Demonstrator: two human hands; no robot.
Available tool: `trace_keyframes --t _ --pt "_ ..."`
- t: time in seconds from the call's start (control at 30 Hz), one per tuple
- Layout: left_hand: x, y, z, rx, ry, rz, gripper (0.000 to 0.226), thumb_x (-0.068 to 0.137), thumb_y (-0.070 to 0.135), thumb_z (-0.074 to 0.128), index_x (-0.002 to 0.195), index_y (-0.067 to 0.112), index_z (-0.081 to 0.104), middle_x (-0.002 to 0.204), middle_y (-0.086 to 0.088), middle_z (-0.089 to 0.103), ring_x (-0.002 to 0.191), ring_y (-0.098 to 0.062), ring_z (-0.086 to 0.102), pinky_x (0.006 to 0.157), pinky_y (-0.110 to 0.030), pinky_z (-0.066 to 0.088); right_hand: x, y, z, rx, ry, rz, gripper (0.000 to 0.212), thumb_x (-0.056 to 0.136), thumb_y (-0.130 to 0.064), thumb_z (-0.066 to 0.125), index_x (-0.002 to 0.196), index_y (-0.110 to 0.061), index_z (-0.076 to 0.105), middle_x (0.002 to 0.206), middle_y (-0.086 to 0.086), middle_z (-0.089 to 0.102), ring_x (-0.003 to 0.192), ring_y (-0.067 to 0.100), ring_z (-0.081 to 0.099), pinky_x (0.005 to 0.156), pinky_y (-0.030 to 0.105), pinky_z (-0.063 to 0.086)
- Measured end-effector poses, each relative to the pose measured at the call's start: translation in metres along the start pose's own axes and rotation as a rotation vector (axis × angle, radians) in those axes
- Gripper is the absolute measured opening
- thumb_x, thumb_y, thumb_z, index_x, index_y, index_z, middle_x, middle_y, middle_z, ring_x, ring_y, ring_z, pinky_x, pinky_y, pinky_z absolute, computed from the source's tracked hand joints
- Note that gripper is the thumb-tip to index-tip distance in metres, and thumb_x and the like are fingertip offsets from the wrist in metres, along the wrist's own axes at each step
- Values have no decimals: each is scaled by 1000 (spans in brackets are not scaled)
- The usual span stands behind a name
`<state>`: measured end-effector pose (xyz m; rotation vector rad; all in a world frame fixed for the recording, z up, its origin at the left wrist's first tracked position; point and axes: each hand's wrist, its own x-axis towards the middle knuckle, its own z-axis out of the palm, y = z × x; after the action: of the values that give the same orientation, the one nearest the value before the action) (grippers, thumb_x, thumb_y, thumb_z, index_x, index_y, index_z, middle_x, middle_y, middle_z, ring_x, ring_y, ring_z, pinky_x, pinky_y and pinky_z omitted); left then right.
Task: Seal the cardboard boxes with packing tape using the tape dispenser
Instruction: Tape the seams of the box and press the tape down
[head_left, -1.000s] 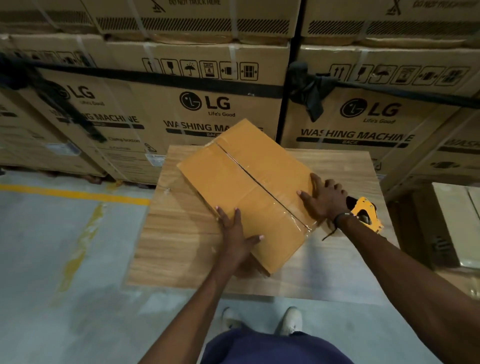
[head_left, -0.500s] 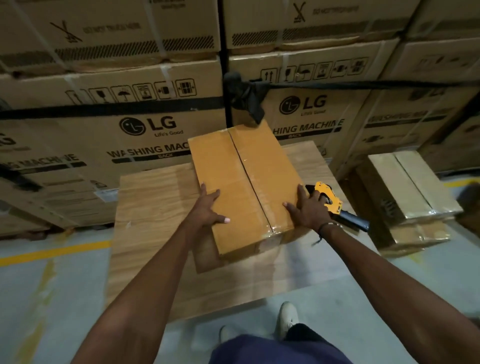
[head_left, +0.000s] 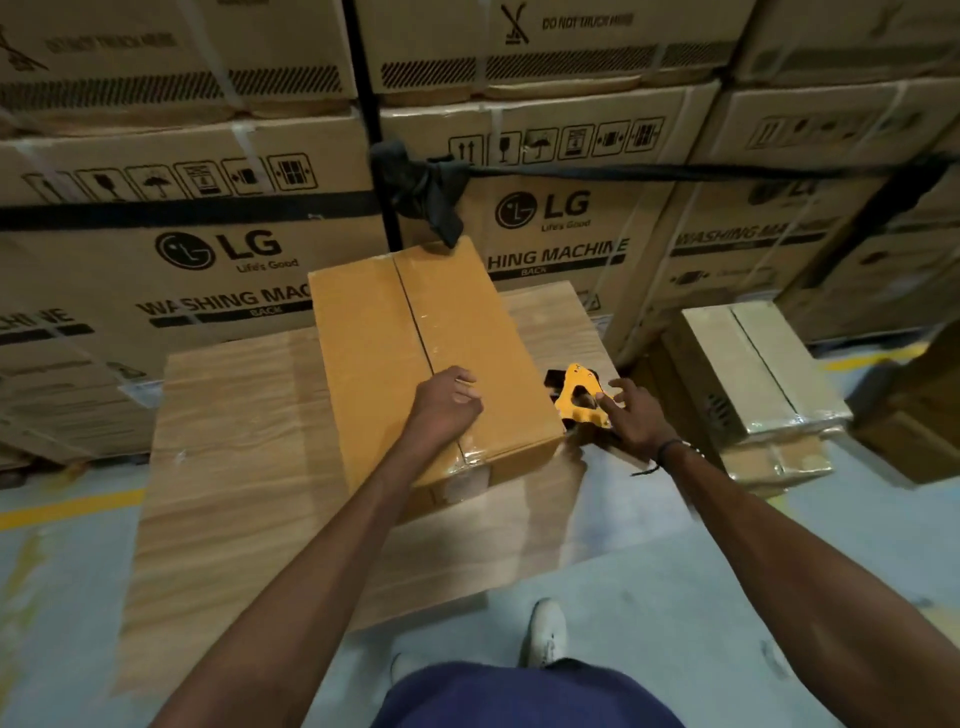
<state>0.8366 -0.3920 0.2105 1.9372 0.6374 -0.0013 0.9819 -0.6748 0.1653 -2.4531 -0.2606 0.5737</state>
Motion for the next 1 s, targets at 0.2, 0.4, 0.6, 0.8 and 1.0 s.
trace_keyframes --t 0.2,0.4,0.6,0.8,1.0 --pt "2 6 61 -77 70 -69 25 90 20 75 114 15 69 92 4 67 88 -15 65 74 -25 50 32 66 -11 -194 -142 40 66 96 -41 69 147 -7 47 139 25 53 126 42 52 102 43 44" --pt "10 -2 82 -39 153 -84 20 93 32 74 105 17 70 89 5 63 78 -8 56 66 -18 43 74 99 19 -316 -301 26 67 85 -64 68 128 -15 54 122 16 67 113 38 63 92 45 53" --pt "12 -3 88 -3 177 -80 16 92 17 73 106 12 68 82 4 58 69 -7 51 65 -18 41 79 92 19 -319 -399 -12 56 92 -63 64 117 -13 59 118 14 69 107 34 63 86 41 50" --pt "12 -2 92 6 203 -93 15 92 14 73 106 11 67 81 4 57 69 -7 50 60 -10 39 80 85 7 -370 -320 -118 72 78 -86 39 100 -19 53 101 12 70 91 35 65 73 38 47" --pt "14 -3 90 -4 187 -112 12 93 16 71 105 13 68 78 6 56 68 -6 51 63 -20 40 98 54 -25 -156 -237 -106 51 93 -66 60 86 -18 74 84 11 72 82 33 67 66 33 47"
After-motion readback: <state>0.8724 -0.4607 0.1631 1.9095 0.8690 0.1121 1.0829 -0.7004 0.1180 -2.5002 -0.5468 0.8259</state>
